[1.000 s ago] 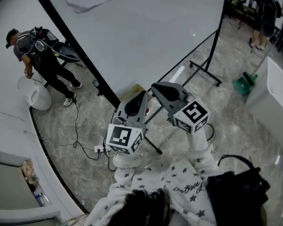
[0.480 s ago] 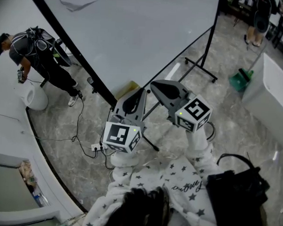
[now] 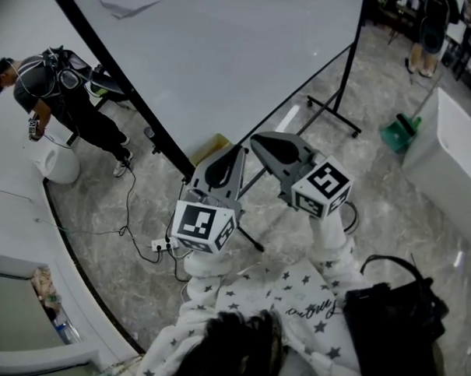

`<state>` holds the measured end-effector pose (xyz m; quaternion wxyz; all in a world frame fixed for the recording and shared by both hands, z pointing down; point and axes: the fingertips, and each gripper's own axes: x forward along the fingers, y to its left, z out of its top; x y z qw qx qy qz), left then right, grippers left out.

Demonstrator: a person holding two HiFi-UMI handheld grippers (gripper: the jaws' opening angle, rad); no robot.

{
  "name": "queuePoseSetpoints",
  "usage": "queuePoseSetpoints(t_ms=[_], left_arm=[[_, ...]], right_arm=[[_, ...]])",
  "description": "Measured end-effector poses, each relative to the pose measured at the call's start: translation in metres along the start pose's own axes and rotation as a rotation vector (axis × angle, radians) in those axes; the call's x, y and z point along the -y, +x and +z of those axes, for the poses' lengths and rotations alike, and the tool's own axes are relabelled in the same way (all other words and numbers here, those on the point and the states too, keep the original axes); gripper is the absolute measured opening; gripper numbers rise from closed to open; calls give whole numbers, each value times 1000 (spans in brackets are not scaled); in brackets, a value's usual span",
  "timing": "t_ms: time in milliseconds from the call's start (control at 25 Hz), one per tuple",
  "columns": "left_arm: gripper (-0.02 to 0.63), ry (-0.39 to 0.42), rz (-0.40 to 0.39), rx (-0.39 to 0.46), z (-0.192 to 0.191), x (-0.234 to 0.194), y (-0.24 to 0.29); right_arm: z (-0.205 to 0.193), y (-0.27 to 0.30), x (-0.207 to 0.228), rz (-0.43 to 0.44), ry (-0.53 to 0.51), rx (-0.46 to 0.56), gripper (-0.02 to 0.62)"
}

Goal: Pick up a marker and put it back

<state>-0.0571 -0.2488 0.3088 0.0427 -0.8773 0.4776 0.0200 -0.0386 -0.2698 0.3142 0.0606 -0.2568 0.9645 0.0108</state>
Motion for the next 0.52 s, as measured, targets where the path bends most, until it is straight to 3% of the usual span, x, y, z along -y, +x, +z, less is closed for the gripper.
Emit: queuePoseSetpoints(t_ms=[520], left_arm=[[2,-8,-4,-3,0,1,0]], right_arm=[[-2,0,0,2,-4,-7,5]])
